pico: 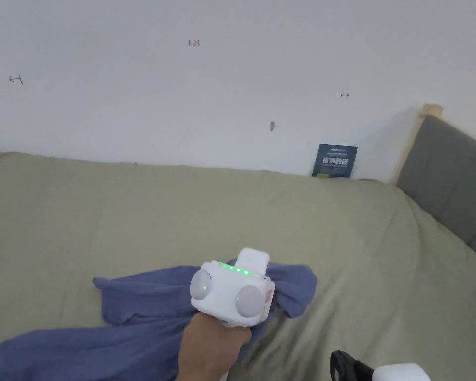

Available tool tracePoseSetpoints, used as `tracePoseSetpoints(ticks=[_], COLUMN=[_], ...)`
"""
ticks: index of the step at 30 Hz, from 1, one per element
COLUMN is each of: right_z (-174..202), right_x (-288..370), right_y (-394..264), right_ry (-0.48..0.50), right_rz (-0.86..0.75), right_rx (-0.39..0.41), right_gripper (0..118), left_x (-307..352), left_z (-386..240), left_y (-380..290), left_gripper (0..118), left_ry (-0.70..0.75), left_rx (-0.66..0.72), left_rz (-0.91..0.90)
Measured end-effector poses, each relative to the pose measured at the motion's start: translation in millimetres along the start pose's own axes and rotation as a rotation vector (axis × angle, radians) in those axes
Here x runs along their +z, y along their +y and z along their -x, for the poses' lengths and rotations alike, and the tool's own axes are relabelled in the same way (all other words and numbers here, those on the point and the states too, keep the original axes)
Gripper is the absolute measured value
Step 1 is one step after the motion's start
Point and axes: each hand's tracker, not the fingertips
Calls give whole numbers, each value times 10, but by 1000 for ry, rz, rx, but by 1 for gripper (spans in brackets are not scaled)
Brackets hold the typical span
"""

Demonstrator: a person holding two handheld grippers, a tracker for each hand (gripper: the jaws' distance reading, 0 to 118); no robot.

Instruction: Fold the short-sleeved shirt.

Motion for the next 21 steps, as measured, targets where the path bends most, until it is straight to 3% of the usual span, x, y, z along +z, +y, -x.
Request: tracePoseSetpoints(ticks=[3, 7, 8, 9, 10, 11, 19, 20, 21], right_z=[-154, -254, -250, -236, -210, -168, 323, 404, 475], right_x=[0, 0, 2, 5, 16, 40, 400, 454, 499], right_y=[-67, -109, -113, -109, -101, -90, -103, -122, -141], right_ry=[-27, -42, -42, -44, -45, -44, 59, 70, 85], right_rz=[13, 20, 21, 22, 24, 24, -21, -26, -27], right_rx=[-23, -36, -33, -28, -25, -24, -12, -8, -3], right_gripper=[1, 1, 1, 1, 2, 3, 4, 4, 4], left_x=[-452, -514, -450, -372, -282, -106, 1793, 2051, 2281], left_z=[-163, -239, -236, -226, -219, -210, 114, 190, 258], left_y=[-323, -491, -469, -447, -447, -472, -1259, -1442, -1608], left_gripper=[14, 17, 31, 72, 102, 114, 109, 104, 85], left_ry=[2, 28, 33, 30, 29, 19, 47, 70, 95], left_rx=[-5, -24, -24, -25, -26, -31, -76, -76, -72], left_rz=[133, 113, 99, 96, 93, 48, -168, -195, -209])
